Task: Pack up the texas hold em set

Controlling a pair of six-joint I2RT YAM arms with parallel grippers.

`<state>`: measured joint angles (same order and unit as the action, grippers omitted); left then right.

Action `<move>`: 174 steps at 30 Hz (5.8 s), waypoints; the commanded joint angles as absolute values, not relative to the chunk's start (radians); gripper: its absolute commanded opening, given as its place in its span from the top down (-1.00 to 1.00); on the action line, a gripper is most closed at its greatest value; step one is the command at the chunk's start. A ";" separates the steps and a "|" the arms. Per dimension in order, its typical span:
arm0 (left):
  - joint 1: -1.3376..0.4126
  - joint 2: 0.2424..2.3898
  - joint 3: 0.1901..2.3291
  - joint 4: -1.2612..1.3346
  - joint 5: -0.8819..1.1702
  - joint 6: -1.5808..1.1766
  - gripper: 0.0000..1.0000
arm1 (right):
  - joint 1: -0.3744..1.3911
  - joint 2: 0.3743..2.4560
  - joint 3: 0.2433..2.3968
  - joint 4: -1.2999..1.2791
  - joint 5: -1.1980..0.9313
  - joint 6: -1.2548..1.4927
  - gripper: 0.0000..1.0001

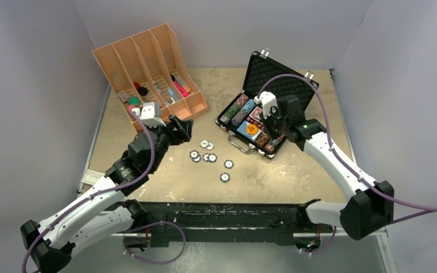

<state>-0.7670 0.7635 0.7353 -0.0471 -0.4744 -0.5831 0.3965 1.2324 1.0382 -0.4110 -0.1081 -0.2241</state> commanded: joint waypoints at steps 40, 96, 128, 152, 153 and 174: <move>-0.765 0.764 0.756 -0.072 -0.562 -0.536 -0.38 | 0.460 1.451 1.087 -0.601 0.078 -0.309 1.00; -0.766 0.682 0.768 -0.107 -0.649 -0.627 -0.38 | 0.778 1.510 1.123 -0.296 0.093 0.468 -0.17; -0.766 0.672 0.744 -0.146 -0.710 -0.619 -0.39 | 1.013 1.889 1.232 -0.596 0.173 0.646 0.41; -0.768 0.920 0.662 0.087 -0.262 -0.711 -0.53 | 0.789 1.475 1.272 -0.295 0.157 0.814 0.47; -0.768 0.946 0.663 0.111 -0.229 -0.714 -0.53 | 0.787 1.467 1.272 -0.286 0.143 0.832 0.46; -0.767 1.067 0.599 0.440 -0.129 -0.803 0.83 | 0.739 1.394 1.196 -0.155 -0.059 0.892 0.39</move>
<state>-0.7673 1.0939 0.6025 0.3294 -0.1192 -0.8028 0.7574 1.4147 1.1923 -0.1978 -0.0002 0.9253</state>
